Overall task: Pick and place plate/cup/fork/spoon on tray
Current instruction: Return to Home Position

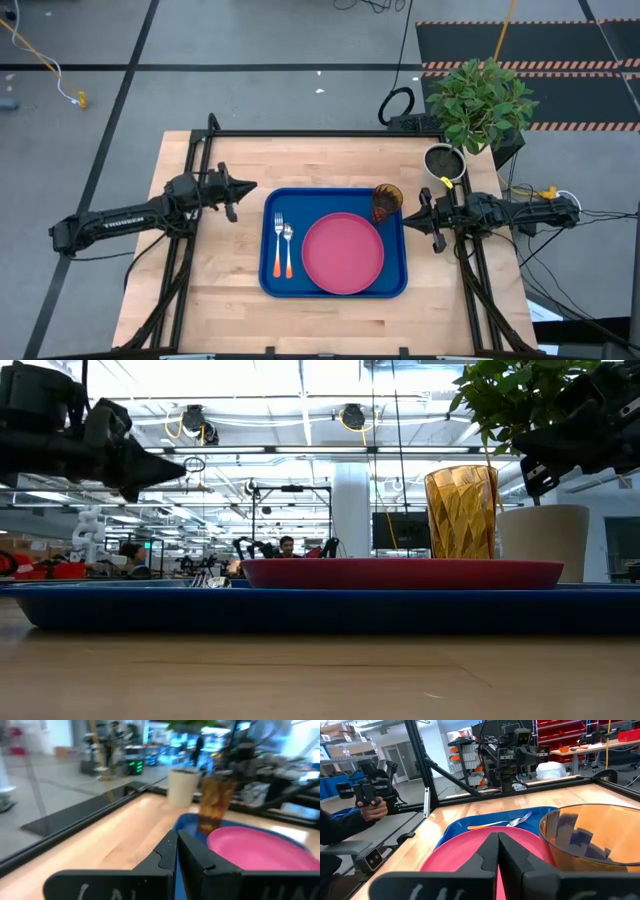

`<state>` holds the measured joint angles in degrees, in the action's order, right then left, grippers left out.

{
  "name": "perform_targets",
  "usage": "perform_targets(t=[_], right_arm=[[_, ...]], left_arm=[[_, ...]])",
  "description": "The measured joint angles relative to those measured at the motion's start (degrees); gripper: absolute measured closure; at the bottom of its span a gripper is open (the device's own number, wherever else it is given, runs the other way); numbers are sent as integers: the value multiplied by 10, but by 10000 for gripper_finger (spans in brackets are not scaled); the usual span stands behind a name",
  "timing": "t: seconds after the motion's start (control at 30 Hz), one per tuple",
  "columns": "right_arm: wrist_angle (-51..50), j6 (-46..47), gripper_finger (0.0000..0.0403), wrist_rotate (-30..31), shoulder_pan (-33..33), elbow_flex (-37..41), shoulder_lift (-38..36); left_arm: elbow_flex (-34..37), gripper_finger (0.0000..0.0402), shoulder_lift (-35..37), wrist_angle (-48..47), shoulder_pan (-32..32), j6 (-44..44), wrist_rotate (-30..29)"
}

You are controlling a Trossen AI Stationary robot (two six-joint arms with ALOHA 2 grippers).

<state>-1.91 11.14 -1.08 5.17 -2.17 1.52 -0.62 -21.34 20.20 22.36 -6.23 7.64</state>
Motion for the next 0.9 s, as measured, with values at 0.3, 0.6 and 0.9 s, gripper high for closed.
perform_targets(t=[0.3,0.6,0.9], right_arm=[[0,1,403,0,0,0,0],[0,6,403,-1,0,0,0],[0,27,403,-3,0,0,0]], left_arm=[[0,398,0,-38,-94,16,-132],[0,400,2,-37,-108,14,-184],[0,400,24,-67,-118,-39,-184]])
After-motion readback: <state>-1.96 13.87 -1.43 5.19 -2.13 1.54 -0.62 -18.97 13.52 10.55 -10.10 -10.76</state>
